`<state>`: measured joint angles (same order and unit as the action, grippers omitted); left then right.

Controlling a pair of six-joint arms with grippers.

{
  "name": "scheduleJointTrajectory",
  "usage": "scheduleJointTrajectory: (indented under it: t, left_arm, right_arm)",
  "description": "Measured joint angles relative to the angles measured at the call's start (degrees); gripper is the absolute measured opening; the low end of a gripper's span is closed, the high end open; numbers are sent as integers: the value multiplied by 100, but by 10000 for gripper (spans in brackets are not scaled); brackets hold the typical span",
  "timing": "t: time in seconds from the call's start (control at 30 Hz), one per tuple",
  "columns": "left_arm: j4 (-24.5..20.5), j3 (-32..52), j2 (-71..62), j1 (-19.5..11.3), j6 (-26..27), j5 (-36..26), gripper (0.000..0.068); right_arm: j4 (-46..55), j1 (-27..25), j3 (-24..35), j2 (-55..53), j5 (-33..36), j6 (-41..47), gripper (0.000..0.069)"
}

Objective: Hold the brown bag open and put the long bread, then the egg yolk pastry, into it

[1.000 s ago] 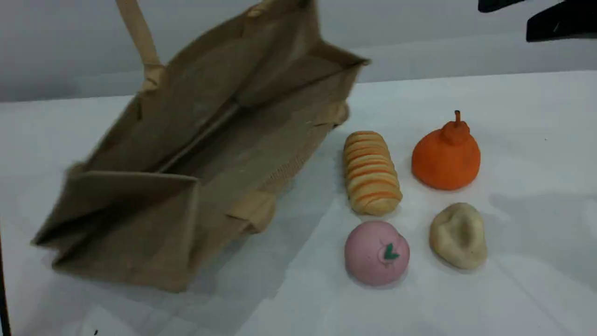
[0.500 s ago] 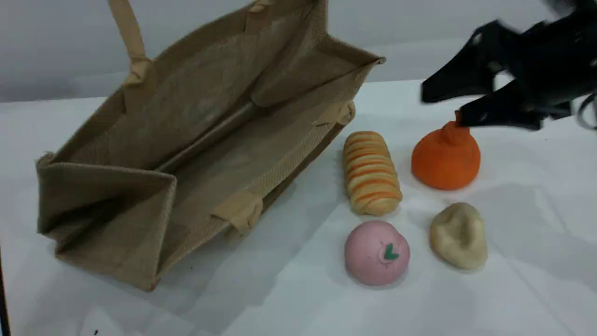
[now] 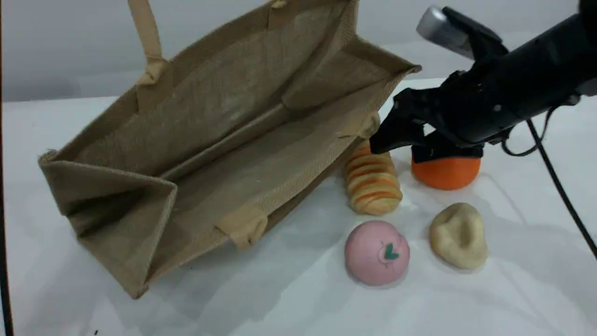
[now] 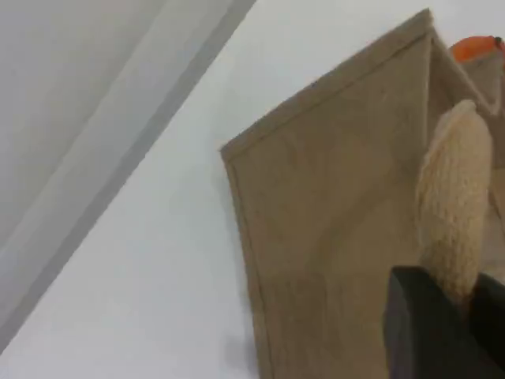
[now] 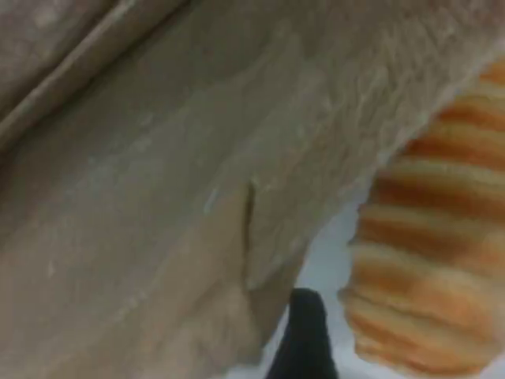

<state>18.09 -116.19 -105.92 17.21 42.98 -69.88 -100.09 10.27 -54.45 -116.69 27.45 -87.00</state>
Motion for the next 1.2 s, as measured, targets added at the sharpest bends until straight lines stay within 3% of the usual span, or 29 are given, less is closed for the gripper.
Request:
scheduleJointTrajectory:
  t: [0.77, 0.87, 1.03, 1.1, 1.2]
  left_arm:
    - [-17, 0, 0, 0, -156, -11, 94]
    - [-17, 0, 0, 0, -176, -11, 94]
    - [-11, 0, 0, 0, -176, -11, 94]
    - [-11, 0, 0, 0, -176, -11, 94]
    - [-11, 0, 0, 0, -176, -11, 94]
  right_arm:
    - [0, 5, -893, -1401, 399, 135, 501]
    - [-2, 11, -893, -1420, 364, 135, 415]
    - [9, 11, -893, -1420, 371, 142, 109]
    - [29, 3, -886, -1368, 475, 159, 74]
    - [36, 3, -883, -1161, 707, 298, 74]
